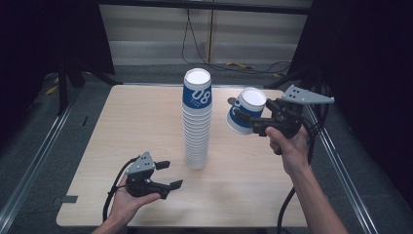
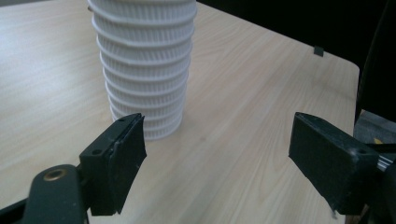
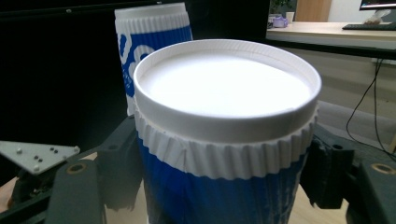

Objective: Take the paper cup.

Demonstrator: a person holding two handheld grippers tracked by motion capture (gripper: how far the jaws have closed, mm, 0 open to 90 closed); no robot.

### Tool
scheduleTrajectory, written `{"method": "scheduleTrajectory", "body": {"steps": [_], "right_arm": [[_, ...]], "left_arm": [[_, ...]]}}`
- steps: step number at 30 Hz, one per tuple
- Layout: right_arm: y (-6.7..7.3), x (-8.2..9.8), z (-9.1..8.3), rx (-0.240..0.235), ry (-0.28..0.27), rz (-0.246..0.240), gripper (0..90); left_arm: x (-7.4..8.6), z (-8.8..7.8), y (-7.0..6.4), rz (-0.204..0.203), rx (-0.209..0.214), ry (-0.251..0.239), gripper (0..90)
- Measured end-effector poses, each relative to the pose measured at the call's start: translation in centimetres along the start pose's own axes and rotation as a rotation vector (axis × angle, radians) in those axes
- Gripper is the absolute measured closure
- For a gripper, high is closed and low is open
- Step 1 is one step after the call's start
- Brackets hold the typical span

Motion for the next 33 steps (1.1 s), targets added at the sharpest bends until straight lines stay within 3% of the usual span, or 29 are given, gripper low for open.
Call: {"method": "scheduleTrajectory", "body": {"steps": [2, 4, 7, 10, 12, 17, 23, 33], "right_arm": [[0.1, 0.7, 0.1, -0.014, -0.006, 0.009, 27.2], [0.3, 1.4, 0.2, -0.025, -0.005, 0.018, 27.2], [0.4, 2.5, 0.2, -0.021, -0.013, 0.02, 27.0], [0.3, 3.7, 0.5, -0.02, -0.001, 0.05, 27.0], [0.3, 4.3, 0.6, -0.015, -0.01, 0.054, 27.0], [0.7, 5.5, 0.9, -0.034, -0.029, 0.083, 27.0], [1.5, 8.1, 1.3, -0.062, -0.012, 0.099, 27.1], [2.8, 10.7, 2.3, -0.126, -0.024, 0.138, 27.1]], "left_arm": [[-0.7, 0.2, 0.0, -0.002, 0.002, 0.002, 18.7], [-1.4, 0.3, 0.1, -0.006, 0.007, -0.028, 18.7], [-2.1, 0.3, 0.5, 0.037, -0.035, -0.072, 18.7], [-2.5, 0.4, 0.3, 0.026, 0.006, -0.093, 24.6], [-2.8, 0.4, 0.1, 0.019, 0.014, -0.125, 22.3], [-3.0, 0.5, -0.2, 0.006, 0.043, -0.126, 17.8], [-3.1, 0.4, -0.2, -0.007, 0.063, -0.117, 17.9], [-3.0, 0.5, -1.2, 0.006, 0.125, -0.123, 16.3]]}}
Point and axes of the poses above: each handheld gripper's, and its own axes: z roughly forward along the jaws, x roughly out of its underside, y roughly to its left, the point moved 5 cm from there along z, roughly forward along the jaws, and after that the axes turned 5 degrees about -y, right-handed, at the moved point
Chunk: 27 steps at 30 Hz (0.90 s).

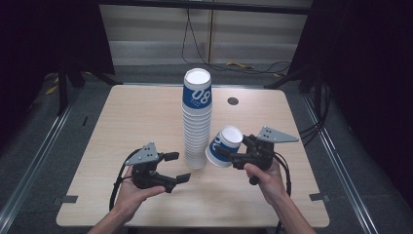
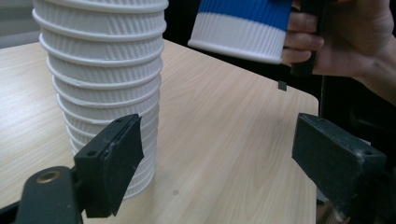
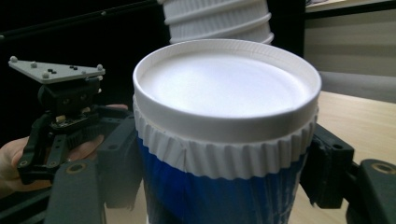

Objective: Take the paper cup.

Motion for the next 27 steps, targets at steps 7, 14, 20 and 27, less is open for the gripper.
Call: {"method": "scheduleTrajectory", "body": {"steps": [7, 14, 20, 27], "right_arm": [[0.5, 1.5, 1.0, -0.039, -0.025, 0.046, 27.3], [1.2, 2.6, 1.7, -0.09, -0.04, 0.069, 27.4], [1.9, 3.3, 2.3, -0.131, -0.033, 0.069, 27.5], [2.7, 3.7, 2.7, -0.191, -0.019, 0.074, 28.0]], "left_arm": [[0.0, 0.4, -0.4, -0.01, 0.026, -0.006, 15.6], [0.3, 0.7, -0.5, -0.013, 0.053, 0.011, 17.4], [0.4, 0.8, -0.5, -0.011, 0.056, 0.012, 15.6], [0.5, 0.9, -0.7, -0.009, 0.072, 0.018, 15.5]]}}
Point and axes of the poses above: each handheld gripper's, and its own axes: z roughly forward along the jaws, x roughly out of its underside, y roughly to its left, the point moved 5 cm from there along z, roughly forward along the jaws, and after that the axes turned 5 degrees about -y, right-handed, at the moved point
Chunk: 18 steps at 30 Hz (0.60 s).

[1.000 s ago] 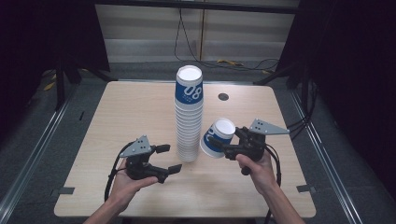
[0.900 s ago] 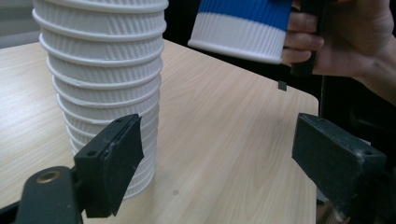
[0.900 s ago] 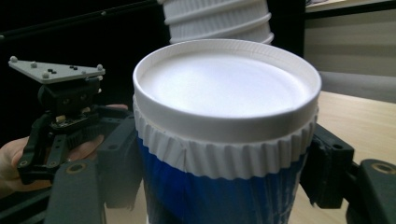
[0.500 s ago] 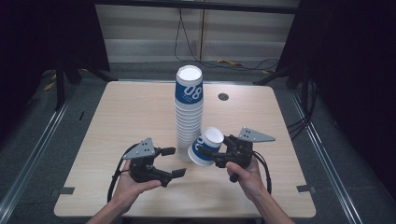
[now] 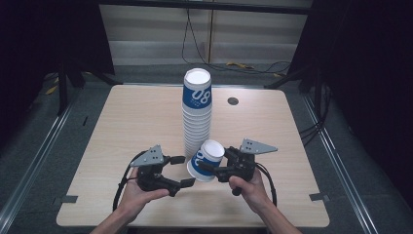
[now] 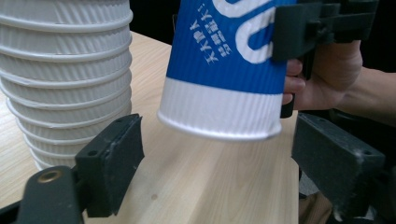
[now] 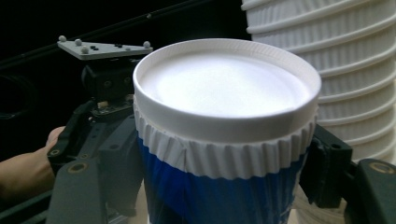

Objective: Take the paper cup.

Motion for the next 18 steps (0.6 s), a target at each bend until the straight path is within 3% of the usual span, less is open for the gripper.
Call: {"method": "scheduleTrajectory", "body": {"steps": [9, 18], "right_arm": [[0.9, 0.5, 0.7, -0.071, 0.025, -0.01, 28.4], [1.4, 0.8, 1.1, -0.09, 0.04, -0.026, 28.8]], "left_arm": [[0.4, 0.8, -0.6, 0.003, 0.03, 0.006, 15.4], [0.5, 1.5, -0.8, 0.005, 0.038, 0.018, 14.9]]}}
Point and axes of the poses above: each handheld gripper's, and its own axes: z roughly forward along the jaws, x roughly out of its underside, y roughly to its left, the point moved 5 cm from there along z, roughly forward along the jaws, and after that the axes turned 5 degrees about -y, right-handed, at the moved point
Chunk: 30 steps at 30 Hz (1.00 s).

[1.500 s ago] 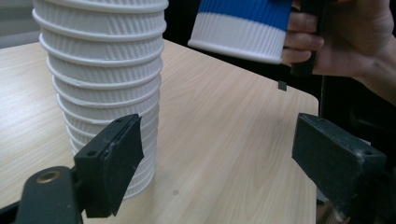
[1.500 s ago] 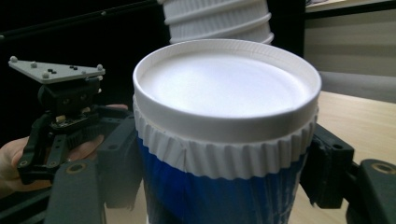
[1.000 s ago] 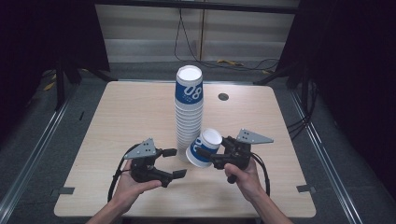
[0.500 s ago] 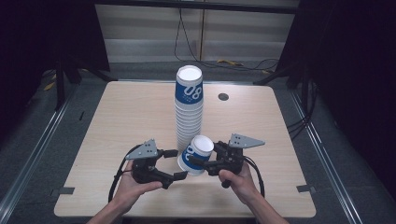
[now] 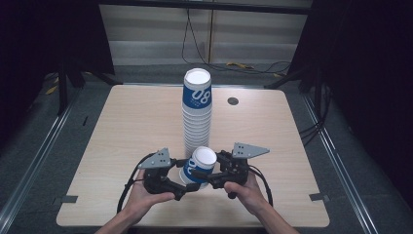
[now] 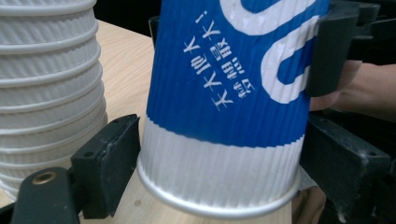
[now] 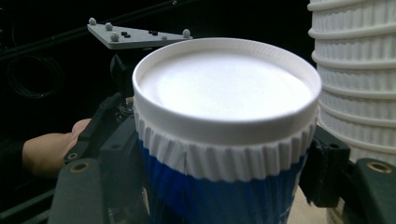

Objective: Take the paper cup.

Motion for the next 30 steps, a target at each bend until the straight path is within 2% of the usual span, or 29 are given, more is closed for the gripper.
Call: {"method": "scheduleTrajectory", "body": {"steps": [2, 8, 14, 21, 24, 28, 30], "right_arm": [[0.08, -0.01, 0.11, 0.006, 0.005, -0.01, 28.9], [0.3, 0.12, 0.23, 0.0, 0.018, -0.025, 28.9], [0.26, 0.19, 0.15, 0.001, 0.032, -0.046, 28.1], [0.26, 0.34, 0.2, 0.001, 0.063, -0.043, 24.2], [0.18, 0.45, 0.23, 0.006, 0.08, -0.028, 17.1], [0.0, 0.39, 0.13, 0.026, 0.084, -0.012, 13.8], [-0.05, 0.35, 0.04, 0.018, 0.093, 0.002, 14.3]], "left_arm": [[0.03, 0.04, -0.02, 0.008, -0.01, -0.001, 15.1], [0.12, 0.22, -0.14, 0.011, -0.003, 0.003, 15.2], [0.02, 0.15, -0.17, 0.059, -0.014, 0.044, 19.1], [0.22, 0.2, -0.29, 0.081, -0.015, 0.061, 21.0], [0.28, 0.21, -0.34, 0.078, -0.007, 0.064, 21.0], [0.32, 0.11, -0.28, 0.079, -0.009, 0.067, 21.1], [0.4, 0.07, -0.22, 0.075, -0.019, 0.067, 21.1]]}}
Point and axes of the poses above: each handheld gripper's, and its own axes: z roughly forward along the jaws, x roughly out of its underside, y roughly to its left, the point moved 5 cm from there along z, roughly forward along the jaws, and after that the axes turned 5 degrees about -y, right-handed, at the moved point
